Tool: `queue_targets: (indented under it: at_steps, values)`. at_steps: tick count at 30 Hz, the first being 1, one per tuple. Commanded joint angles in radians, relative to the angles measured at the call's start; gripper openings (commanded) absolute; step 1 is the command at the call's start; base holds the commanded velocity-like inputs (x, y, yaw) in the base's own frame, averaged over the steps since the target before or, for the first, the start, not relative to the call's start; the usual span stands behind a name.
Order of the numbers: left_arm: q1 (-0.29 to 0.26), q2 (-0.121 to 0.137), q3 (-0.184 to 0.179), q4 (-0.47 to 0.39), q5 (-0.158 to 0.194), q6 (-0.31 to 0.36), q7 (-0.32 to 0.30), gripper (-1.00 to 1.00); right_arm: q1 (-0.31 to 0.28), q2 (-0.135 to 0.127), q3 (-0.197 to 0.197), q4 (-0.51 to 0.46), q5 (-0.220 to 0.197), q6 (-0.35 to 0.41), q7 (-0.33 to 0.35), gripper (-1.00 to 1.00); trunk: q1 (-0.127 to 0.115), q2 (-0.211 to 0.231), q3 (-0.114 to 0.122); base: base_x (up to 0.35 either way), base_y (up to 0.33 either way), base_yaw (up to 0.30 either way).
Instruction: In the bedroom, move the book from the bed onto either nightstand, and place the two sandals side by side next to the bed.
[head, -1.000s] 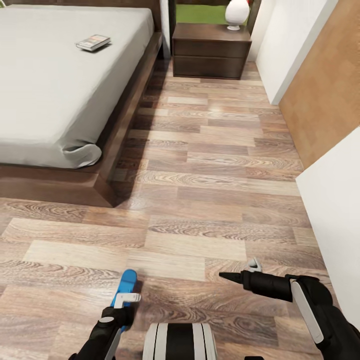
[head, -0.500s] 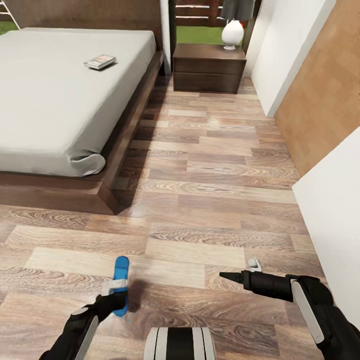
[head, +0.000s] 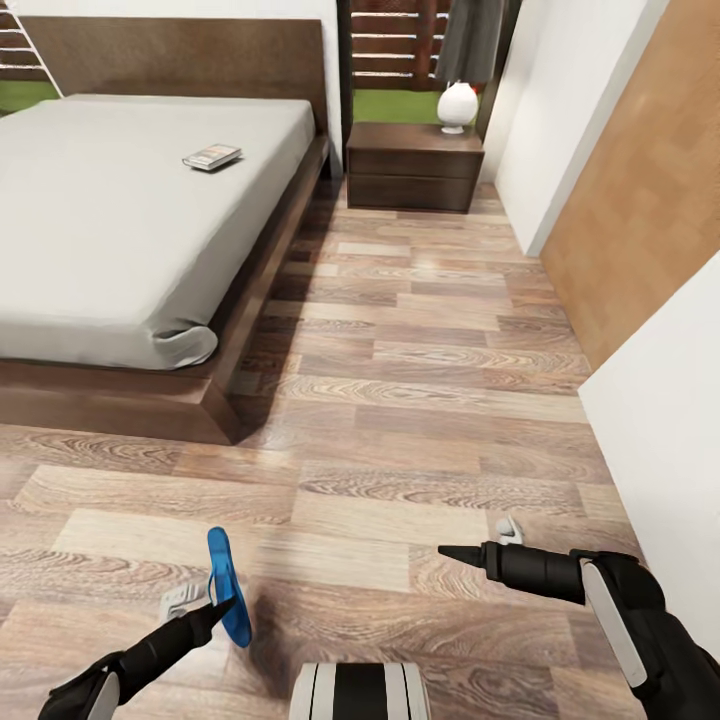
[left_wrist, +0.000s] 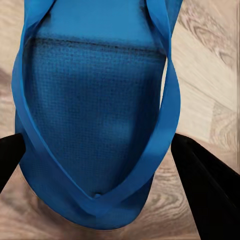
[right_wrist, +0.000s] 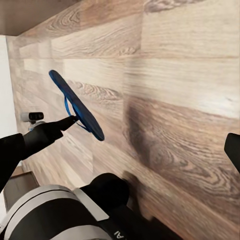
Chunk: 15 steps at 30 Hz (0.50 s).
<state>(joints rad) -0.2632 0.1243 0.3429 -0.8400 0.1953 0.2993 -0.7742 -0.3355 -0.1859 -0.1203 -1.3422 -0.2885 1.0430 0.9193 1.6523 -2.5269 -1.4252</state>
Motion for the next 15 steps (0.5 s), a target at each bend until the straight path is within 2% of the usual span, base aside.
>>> queue_targets:
  at_steps: [1, 15]
  values:
    - [0.000, 0.000, 0.002, 0.003, 0.007, 0.005, -0.003, -1.00, 0.000, 0.000, -0.001, 0.000, 0.005, 0.003, 0.005, 1.00, -0.001, 0.000, 0.003, 0.000, 0.000, 0.000]
    - [0.000, 0.002, 0.005, 0.006, 0.007, 0.006, -0.007, -1.00, 0.000, 0.000, -0.001, -0.001, 0.008, 0.001, 0.000, 1.00, -0.007, 0.003, 0.058, 0.000, 0.000, 0.000]
